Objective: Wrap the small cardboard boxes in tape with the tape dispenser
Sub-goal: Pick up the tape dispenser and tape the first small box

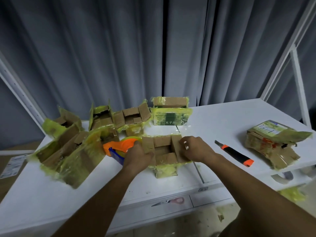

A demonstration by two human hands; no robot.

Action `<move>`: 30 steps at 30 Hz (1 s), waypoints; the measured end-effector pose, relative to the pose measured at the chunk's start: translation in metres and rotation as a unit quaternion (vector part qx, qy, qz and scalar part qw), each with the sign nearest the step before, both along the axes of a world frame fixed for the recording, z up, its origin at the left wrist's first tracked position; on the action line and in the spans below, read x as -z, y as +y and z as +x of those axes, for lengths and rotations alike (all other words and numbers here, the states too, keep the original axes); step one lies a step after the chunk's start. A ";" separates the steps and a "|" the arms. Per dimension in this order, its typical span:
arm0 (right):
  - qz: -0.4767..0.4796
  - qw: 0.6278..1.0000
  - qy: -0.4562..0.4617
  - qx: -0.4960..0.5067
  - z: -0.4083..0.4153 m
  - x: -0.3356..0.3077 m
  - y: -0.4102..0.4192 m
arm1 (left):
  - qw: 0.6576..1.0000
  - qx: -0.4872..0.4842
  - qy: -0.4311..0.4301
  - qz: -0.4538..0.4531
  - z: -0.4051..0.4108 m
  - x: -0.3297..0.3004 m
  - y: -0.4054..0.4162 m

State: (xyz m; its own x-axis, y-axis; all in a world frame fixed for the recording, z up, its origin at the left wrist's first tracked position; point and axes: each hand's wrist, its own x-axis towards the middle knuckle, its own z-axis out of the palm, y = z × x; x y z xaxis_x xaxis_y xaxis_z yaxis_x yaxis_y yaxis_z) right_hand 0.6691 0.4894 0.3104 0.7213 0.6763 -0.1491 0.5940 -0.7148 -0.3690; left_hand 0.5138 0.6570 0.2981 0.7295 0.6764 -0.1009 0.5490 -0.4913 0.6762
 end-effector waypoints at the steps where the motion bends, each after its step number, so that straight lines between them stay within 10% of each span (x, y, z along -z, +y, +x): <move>1: 0.014 1.000 0.002 0.005 0.001 0.000 0.000 | 0.999 -0.016 -0.026 -0.044 0.001 0.001 0.001; 8: 0.081 0.996 -0.025 0.022 -0.002 -0.028 0.008 | 0.970 -0.051 -0.140 -0.194 -0.006 -0.026 0.004; 30: 0.043 0.997 0.010 -0.070 -0.072 -0.008 0.149 | 0.982 -0.152 -0.083 -0.077 -0.179 -0.050 0.093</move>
